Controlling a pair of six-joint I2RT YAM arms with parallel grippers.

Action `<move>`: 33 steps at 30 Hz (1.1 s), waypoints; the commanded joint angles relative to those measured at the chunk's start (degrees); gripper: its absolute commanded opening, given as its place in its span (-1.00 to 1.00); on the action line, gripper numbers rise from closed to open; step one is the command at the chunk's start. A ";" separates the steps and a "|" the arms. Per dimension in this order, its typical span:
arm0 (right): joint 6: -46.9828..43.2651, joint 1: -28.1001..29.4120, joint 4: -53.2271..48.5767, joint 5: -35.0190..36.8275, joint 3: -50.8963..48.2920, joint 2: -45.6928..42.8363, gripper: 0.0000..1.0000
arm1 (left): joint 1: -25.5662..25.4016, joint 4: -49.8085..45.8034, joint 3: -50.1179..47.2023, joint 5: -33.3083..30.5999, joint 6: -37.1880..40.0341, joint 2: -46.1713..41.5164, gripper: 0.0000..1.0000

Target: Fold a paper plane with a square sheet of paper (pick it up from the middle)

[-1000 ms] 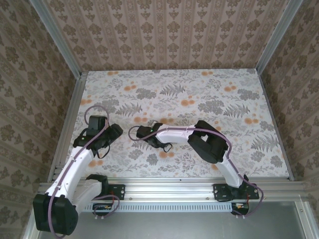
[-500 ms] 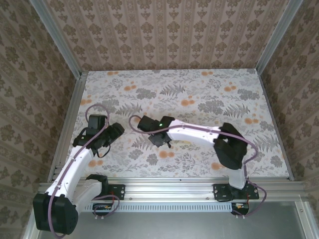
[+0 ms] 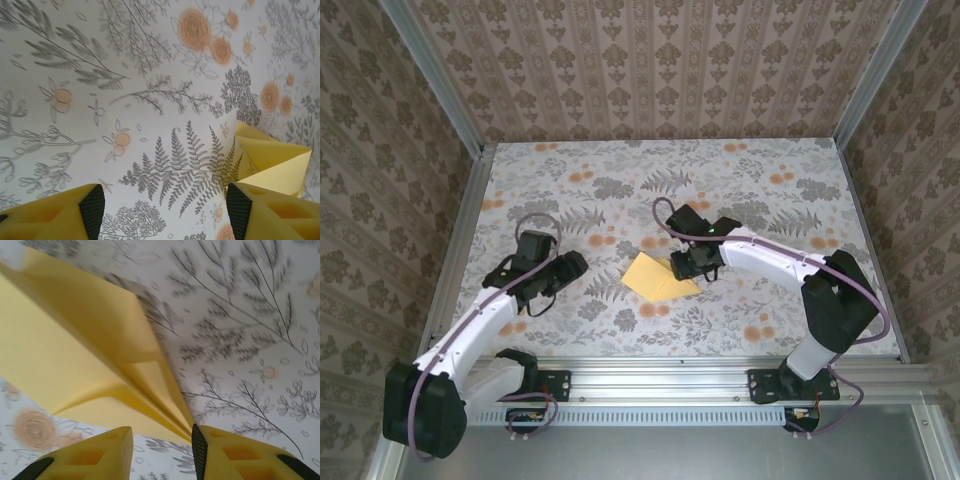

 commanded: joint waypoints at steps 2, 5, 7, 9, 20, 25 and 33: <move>-3.26 -1.92 0.89 -5.24 -0.83 1.51 -0.24 | -4.22 2.62 -1.06 -2.67 -2.87 2.28 0.37; -5.94 -2.37 1.80 -8.88 -1.39 1.78 -0.16 | -7.41 3.12 -1.01 -3.73 -3.86 3.73 0.37; -7.51 -2.38 2.10 -11.02 -1.60 1.90 -0.08 | -8.24 3.44 -0.97 -4.06 -4.22 4.40 0.37; -8.87 -2.38 2.39 -11.89 -1.68 2.79 -0.03 | -8.97 3.86 -0.87 -4.27 -4.38 4.89 0.37; -8.99 -2.99 3.86 -6.65 1.34 10.16 0.06 | -10.94 4.54 -0.27 -5.29 -4.58 6.73 0.38; -8.85 -3.30 4.20 -8.55 1.17 10.96 0.01 | -11.06 4.62 -0.36 -5.58 -4.58 6.93 0.38; -4.30 -4.84 8.91 -19.65 -1.77 9.74 -0.41 | -11.28 5.48 -0.77 -5.40 -4.92 7.43 0.38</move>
